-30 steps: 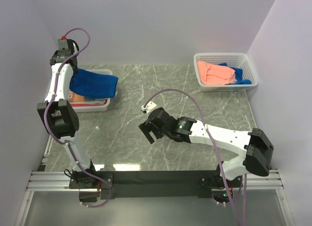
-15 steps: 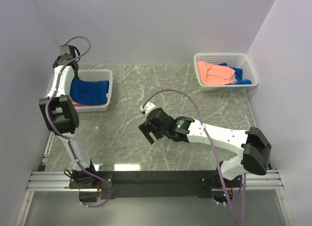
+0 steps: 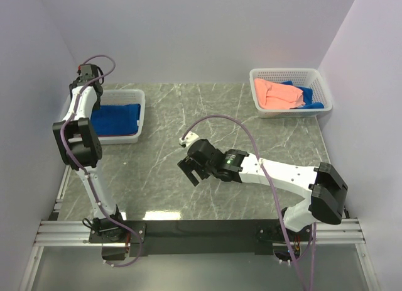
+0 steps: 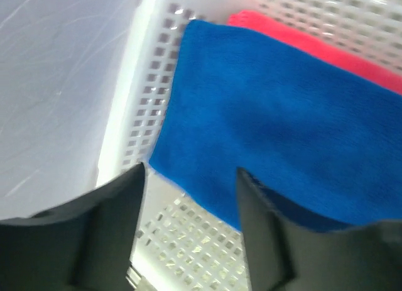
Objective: Fold and stack the towels
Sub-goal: Neatly place the folded towel into the bin
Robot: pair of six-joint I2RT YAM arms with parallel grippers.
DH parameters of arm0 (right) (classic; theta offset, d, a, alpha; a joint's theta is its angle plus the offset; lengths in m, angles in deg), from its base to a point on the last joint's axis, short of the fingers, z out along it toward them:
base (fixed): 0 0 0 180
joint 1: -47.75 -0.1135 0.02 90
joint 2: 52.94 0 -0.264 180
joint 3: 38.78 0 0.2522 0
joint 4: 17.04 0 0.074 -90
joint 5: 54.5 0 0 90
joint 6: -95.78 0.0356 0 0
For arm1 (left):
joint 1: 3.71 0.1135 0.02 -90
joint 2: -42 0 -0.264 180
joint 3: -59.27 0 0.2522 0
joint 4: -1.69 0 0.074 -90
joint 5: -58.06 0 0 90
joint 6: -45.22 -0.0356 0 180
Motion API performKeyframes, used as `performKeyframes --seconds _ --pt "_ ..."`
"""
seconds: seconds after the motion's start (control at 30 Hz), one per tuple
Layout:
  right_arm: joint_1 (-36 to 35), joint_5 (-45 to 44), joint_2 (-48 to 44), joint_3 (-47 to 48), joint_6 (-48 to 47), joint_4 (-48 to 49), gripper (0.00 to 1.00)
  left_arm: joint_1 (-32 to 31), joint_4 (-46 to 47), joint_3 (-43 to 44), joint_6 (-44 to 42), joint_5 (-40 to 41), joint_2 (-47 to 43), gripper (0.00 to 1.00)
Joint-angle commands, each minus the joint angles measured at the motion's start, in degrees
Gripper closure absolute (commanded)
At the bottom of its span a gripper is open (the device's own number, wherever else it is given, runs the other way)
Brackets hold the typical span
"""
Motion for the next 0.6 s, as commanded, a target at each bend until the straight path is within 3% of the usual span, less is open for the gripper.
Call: performKeyframes --seconds 0.0,0.2,0.33,0.43,0.57 --pt "0.12 -1.18 -0.99 2.39 -0.2 0.08 0.07 0.82 -0.05 1.85 2.32 4.77 0.19 0.33" --pt "1.7 -9.33 -3.62 1.95 2.16 -1.32 0.07 1.43 -4.87 6.07 8.63 6.72 -2.78 0.13" --pt "6.52 -15.23 -7.05 1.34 6.29 -2.64 0.05 1.43 -3.49 2.92 13.48 -3.45 -12.45 0.07" --pt "10.3 -18.92 -10.74 0.55 10.51 -4.3 0.04 1.52 0.72 -4.8 16.12 -14.35 -23.77 0.03" --pt "19.77 -22.71 -19.24 -2.35 16.05 -6.86 0.02 1.52 9.95 -23.13 20.51 -26.03 -42.84 0.01"
